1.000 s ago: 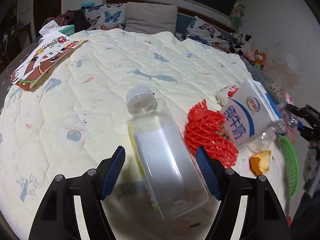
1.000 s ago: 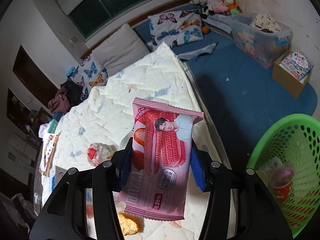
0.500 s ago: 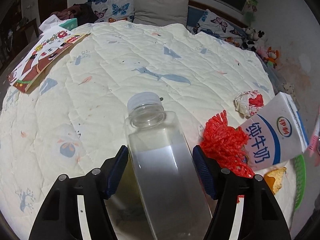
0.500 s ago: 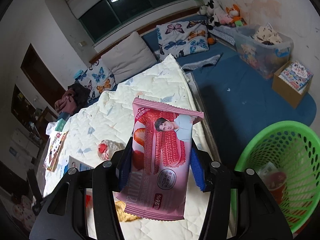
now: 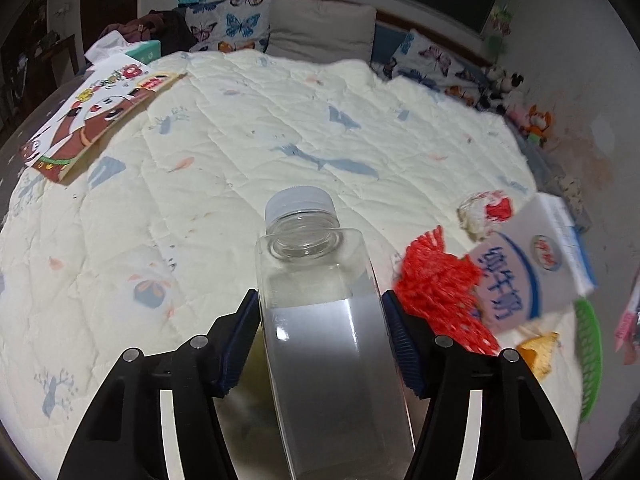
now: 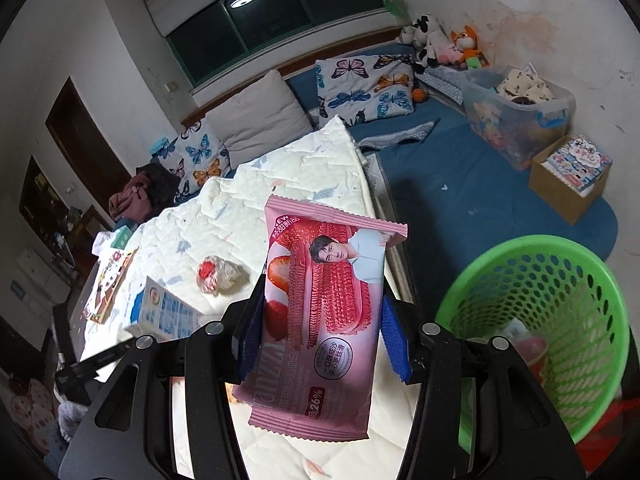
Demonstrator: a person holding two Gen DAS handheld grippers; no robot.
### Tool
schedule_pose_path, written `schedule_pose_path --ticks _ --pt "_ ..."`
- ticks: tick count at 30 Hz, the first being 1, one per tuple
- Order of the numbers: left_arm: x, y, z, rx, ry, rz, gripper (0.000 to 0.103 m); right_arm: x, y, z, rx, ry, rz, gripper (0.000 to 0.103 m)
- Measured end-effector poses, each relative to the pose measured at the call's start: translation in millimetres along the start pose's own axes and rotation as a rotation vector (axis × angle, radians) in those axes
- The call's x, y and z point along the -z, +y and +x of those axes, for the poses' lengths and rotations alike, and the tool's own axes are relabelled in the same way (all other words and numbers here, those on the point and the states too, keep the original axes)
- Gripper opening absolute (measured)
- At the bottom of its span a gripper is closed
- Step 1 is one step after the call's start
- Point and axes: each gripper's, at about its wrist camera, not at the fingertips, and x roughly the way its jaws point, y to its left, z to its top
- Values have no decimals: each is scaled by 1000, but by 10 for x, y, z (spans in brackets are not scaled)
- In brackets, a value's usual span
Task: Collect trash
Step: 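Carry the wrapper and bottle to the green basket and open both grippers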
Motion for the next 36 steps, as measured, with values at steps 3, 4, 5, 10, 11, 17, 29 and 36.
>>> schedule_pose_path --ticks 3,4,5,10,11,17,29,36 --pt "71 32 -253 41 -48 -3 59 66 -38 -72 28 -10 -9 52" --pt "87 32 -319 51 -56 0 59 86 -60 -86 30 -10 -7 52" --pt "114 29 -423 64 -72 8 59 112 -93 -106 33 -8 1 52" --pt "163 -87 -887 126 -146 60 59 233 -331 -206 69 -7 34 52" --pt "165 -125 -961 136 -159 71 59 251 -398 -229 77 -7 48 52" --pt "144 -519 -1356 227 -221 165 59 325 -801 -382 160 -17 105 52" --pt "119 -1844 -1240 435 -152 344 59 465 -1564 -380 318 -20 198 55" --pt "219 -2653 -1003 524 -82 442 59 575 -1864 -318 358 3 230 66"
